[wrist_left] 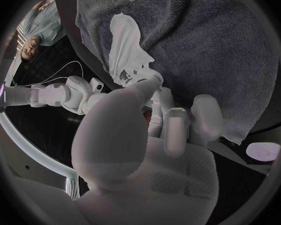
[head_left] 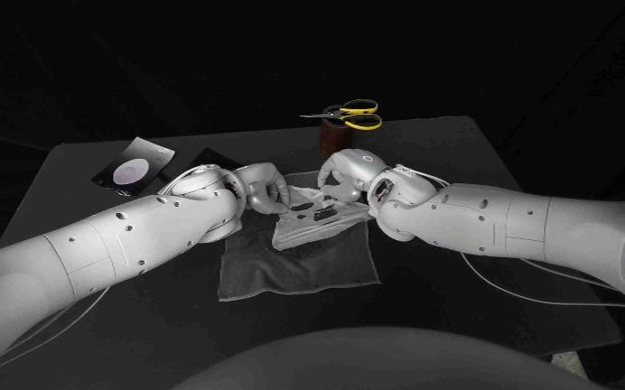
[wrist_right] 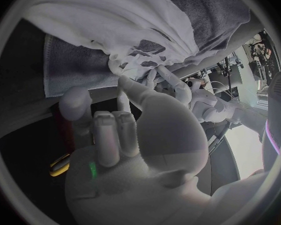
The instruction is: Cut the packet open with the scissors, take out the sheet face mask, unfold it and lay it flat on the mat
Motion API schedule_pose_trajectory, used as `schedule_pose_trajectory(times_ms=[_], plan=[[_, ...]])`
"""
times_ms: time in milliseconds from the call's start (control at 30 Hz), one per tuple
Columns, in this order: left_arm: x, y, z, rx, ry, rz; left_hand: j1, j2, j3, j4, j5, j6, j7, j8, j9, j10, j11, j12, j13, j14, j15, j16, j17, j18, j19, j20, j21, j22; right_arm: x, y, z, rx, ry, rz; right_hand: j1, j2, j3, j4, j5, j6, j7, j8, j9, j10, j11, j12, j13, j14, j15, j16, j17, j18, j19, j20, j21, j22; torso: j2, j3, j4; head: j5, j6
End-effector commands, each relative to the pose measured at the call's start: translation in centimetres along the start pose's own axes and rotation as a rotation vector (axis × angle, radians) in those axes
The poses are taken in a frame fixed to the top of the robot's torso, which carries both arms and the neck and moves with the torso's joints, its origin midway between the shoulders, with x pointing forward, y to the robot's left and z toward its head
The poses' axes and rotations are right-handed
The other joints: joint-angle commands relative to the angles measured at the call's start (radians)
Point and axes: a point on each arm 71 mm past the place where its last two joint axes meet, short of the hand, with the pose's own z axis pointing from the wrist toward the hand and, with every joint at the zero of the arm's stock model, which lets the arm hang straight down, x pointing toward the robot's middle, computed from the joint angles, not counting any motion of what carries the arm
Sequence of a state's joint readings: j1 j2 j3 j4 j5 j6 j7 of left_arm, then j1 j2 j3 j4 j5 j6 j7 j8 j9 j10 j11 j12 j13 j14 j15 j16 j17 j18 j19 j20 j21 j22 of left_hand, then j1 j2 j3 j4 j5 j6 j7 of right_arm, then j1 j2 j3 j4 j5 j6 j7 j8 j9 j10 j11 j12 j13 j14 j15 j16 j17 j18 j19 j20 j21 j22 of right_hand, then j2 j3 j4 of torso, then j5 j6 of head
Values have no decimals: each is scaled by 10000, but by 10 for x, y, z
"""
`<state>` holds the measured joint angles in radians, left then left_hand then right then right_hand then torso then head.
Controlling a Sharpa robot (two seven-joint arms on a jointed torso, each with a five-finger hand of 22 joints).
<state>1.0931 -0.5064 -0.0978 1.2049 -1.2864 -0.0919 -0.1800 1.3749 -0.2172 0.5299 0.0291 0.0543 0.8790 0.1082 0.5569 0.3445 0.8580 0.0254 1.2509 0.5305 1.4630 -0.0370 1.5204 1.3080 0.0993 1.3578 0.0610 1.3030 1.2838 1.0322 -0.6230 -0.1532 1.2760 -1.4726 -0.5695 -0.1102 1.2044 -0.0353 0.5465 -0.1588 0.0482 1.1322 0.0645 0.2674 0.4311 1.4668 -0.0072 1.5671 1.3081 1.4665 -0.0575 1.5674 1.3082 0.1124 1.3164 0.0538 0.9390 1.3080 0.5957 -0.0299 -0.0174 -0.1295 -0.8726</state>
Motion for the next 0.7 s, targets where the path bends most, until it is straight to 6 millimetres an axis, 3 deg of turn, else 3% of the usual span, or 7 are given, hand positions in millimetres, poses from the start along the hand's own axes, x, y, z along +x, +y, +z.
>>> schedule_pose_trajectory(times_ms=[33, 233, 300, 433, 533, 700], plan=[[6, 4, 0, -262, 447, 145, 46, -91, 48, 9, -46, -65, -11, -30, -11, 0, 40, 59, 10, 333, 60, 46, 760, -138, -1, 57, 4, 6, -3, -3, 0, 231, -332, 462, 10, 102, 16, 36, 2, 39, -10, 40, 30, 1040, -48, 37, 2627, 1043, -92, 34, 2626, 79, 3, -74, 30, 744, 4, -2, 7, -4, 0], [6, 4, -1, -267, 474, 150, 51, -88, 51, 8, -46, -77, -6, -43, -14, -13, 43, 61, 6, 333, 63, 47, 763, -137, -6, 60, 1, 3, -2, -3, -1, 165, 10, 620, -19, 23, 3, 6, 0, -51, -1, 24, 46, 1040, -45, 37, 2627, 1043, -94, 34, 2626, 111, -74, -81, -152, 694, 4, -12, 6, 18, 0], [6, 4, -1, -269, 480, 151, 51, -88, 51, 8, -46, -77, -6, -43, -14, -13, 43, 61, 6, 333, 63, 47, 763, -137, -6, 60, 1, 3, 0, -1, -1, 67, 304, 679, -93, -145, -138, -30, 6, -384, 101, -120, 34, 1040, 34, 37, 2627, 1043, -48, 34, 2626, 146, -204, -68, -418, 623, -1, -10, 2, 26, 0], [7, 4, -1, -267, 494, 154, 51, -88, 51, 8, -46, -77, -6, -43, -14, -13, 43, 61, 6, 333, 63, 47, 763, -137, -6, 60, 1, 3, 4, 4, -1, -212, 833, 583, -452, -580, -546, 45, 30, -1133, 488, -674, -192, 966, 363, -237, 2463, 1042, 220, 32, 2623, 149, -374, 85, -704, 556, 1, -9, 6, 27, 0], [7, 3, 0, -265, 506, 156, 51, -88, 51, 8, -46, -77, -6, -43, -14, -13, 43, 61, 6, 333, 63, 47, 763, -137, -6, 60, 1, 3, 6, 6, -1, -355, 1073, 370, -540, -868, -831, 17, 38, -1465, 677, -998, -361, 927, 542, -352, 2395, 1022, 383, -6, 2568, 165, -473, 232, -874, 519, -2, -10, 4, 26, 0], [7, 3, 0, -261, 528, 159, 51, -88, 51, 8, -46, -77, -6, -43, -14, -13, 43, 61, 6, 333, 63, 47, 763, -137, -6, 60, 1, 3, 7, 7, 1, -411, 1133, 45, -520, -975, -980, -20, 31, -1545, 733, -1119, -430, 923, 596, -354, 2394, 1024, 437, 0, 2576, 176, -488, 300, -889, 522, 6, -7, 6, 30, 0]])
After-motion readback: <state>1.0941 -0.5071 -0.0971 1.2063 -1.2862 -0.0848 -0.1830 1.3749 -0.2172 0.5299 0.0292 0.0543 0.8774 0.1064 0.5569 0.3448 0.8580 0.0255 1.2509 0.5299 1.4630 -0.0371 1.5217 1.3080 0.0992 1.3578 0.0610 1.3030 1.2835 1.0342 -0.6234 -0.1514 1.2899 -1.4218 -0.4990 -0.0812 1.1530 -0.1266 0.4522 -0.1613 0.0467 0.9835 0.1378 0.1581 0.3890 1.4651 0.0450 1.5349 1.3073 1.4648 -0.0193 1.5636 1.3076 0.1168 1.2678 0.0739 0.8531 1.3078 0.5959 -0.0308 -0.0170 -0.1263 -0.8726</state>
